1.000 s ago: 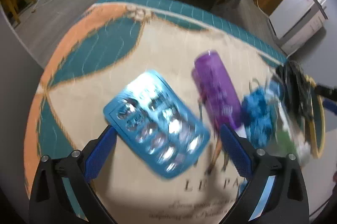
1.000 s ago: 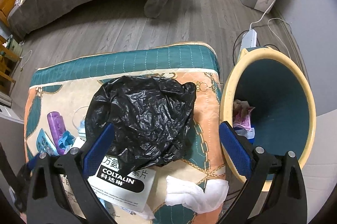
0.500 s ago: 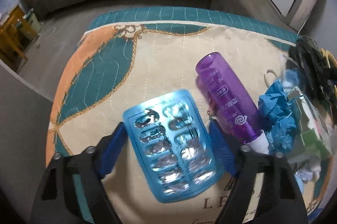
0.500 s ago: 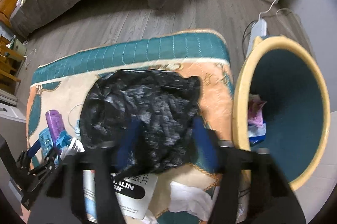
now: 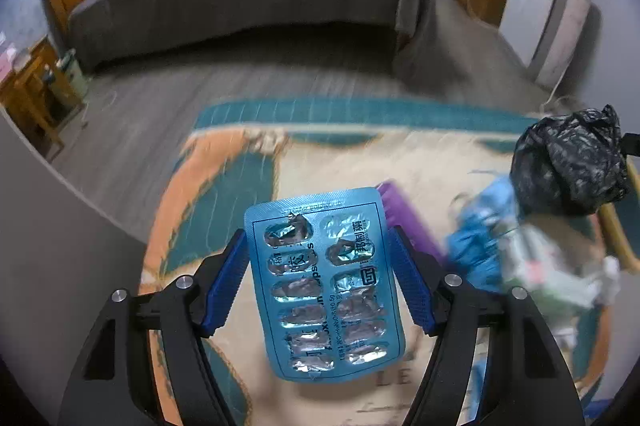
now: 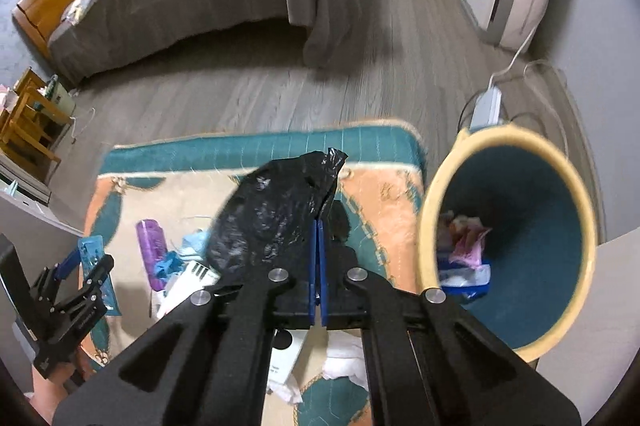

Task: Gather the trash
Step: 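Drop the black bag into the bin with the right gripper while the left drops the blister pack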

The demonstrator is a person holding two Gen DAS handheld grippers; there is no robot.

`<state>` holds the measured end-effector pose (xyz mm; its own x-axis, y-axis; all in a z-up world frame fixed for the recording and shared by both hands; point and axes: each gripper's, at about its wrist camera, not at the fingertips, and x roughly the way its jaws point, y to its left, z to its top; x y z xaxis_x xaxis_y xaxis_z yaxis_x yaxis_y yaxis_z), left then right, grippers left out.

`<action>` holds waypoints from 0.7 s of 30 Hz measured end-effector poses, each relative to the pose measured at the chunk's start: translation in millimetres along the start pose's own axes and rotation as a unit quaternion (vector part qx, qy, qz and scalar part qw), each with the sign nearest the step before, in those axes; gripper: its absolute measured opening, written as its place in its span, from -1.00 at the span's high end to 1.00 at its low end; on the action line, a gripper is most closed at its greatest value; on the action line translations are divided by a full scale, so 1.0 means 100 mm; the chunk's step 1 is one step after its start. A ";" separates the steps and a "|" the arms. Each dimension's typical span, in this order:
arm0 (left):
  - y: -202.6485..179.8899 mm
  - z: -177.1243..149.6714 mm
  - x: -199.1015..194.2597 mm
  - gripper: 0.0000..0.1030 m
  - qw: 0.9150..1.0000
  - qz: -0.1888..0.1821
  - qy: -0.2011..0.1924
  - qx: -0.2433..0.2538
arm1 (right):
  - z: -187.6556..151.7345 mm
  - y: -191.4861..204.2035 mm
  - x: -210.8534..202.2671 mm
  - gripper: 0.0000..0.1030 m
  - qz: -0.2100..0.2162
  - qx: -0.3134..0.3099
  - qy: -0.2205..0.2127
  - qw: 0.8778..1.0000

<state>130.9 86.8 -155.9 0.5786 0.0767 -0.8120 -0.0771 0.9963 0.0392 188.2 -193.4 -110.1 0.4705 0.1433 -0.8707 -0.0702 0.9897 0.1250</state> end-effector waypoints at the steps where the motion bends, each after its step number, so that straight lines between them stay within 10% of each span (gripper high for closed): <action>1: -0.02 0.03 -0.09 -0.37 1.000 -0.006 -0.009 -0.001 | 0.00 -0.01 -0.10 0.99 0.000 -0.002 -0.010 1.000; 21: -1.38 0.28 -0.96 -0.38 0.983 -0.081 -0.119 0.112 | -0.18 -1.04 -1.19 0.99 -0.041 0.043 -0.126 0.990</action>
<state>108.7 -57.2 -66.6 0.7446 -0.1030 -0.6595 0.1965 0.9781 0.0691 123.8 -313.3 -27.6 0.6770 0.0471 -0.7345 0.0482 0.9930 0.1080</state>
